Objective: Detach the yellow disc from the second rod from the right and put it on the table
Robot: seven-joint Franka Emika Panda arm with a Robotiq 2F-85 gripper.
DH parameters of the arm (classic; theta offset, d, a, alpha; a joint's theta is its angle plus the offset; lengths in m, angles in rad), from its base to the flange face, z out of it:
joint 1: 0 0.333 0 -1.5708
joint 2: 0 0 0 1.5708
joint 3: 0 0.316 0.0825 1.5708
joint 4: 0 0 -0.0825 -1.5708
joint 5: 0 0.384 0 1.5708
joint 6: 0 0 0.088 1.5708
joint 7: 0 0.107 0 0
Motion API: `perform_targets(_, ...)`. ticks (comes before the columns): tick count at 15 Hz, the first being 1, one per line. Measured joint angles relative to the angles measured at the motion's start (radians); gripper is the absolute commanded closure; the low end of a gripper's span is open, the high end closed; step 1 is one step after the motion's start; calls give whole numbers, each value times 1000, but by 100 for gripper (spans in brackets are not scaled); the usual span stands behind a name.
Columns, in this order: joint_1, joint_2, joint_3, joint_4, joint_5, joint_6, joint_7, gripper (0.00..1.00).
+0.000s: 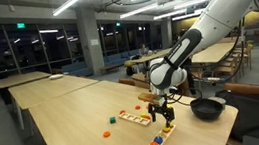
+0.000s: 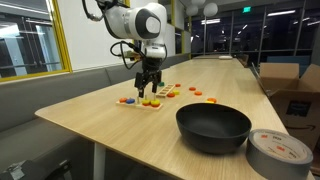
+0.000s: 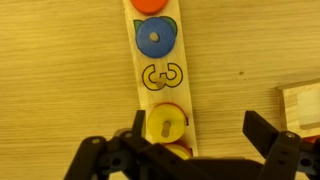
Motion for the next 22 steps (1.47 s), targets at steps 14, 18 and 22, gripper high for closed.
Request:
perform_targets(14, 5, 7, -14, -55, 0, 63, 44, 0)
perform_targets(18, 7, 5, -19, -68, -2, 89, 67, 0)
perform_targets(22, 15, -3, -28, -82, -24, 114, 105, 0)
